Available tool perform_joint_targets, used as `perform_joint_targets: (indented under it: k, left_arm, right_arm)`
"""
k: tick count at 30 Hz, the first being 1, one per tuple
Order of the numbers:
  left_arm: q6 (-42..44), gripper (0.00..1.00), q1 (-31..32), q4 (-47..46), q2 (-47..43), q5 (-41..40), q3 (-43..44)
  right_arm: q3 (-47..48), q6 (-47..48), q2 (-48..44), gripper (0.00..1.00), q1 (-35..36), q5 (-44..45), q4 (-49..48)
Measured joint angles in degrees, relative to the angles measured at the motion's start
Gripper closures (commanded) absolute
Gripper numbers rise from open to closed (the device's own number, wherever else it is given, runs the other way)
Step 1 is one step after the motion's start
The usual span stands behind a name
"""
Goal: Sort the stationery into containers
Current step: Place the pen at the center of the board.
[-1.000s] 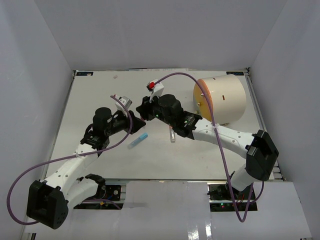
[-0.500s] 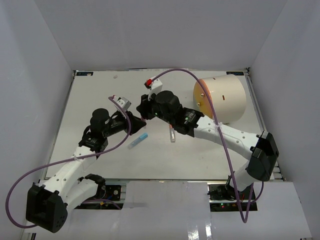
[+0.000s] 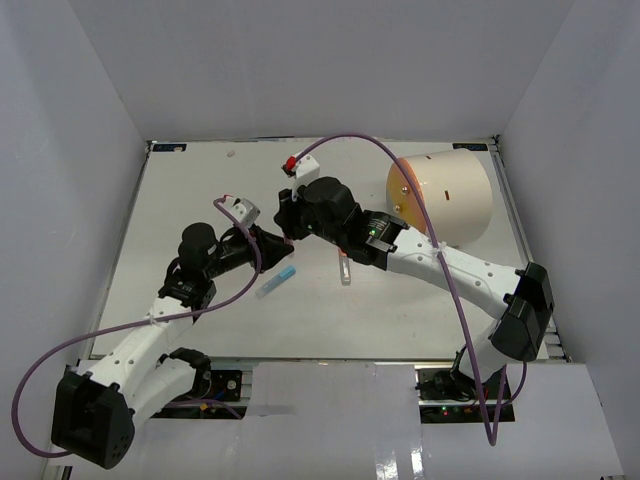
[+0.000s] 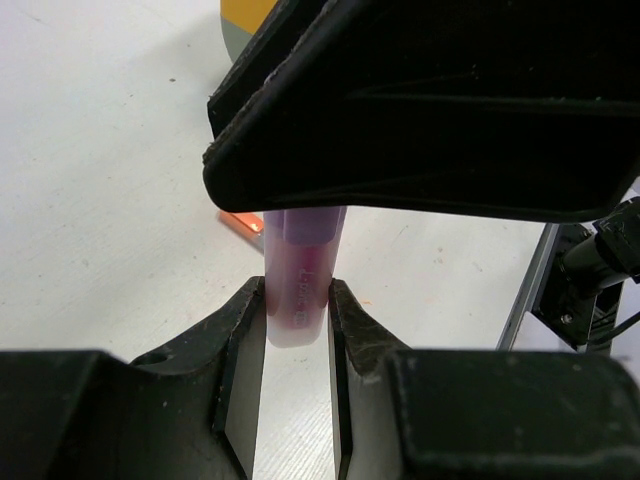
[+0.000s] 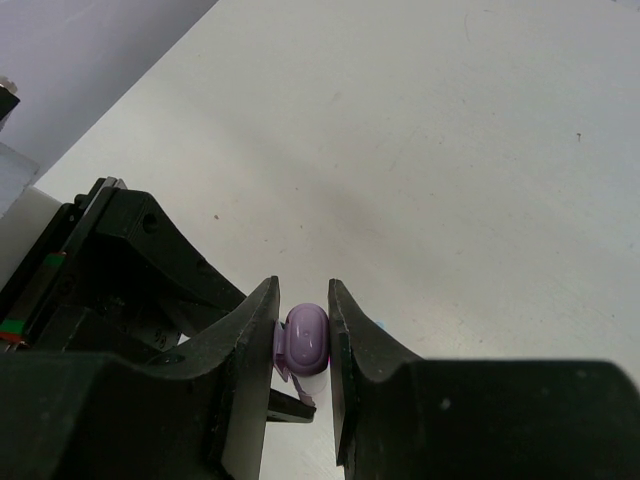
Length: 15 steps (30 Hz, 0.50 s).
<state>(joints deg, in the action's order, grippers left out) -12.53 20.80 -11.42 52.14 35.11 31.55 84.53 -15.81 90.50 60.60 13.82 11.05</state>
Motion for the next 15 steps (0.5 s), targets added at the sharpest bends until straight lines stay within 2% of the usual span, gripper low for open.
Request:
perform_joint_targets:
  k: [7, 15]
  left_arm:
    - [-0.31, 1.0, 0.0, -1.2, 0.92, 0.87, 0.0]
    - [-0.61, 1.0, -0.24, -2.99, 0.92, 0.7, 0.0]
  right_arm:
    - [0.9, 0.2, 0.22, 0.82, 0.02, 0.61, 1.27]
    - [3.37, 0.76, 0.98, 0.69, 0.02, 1.22, 2.75]
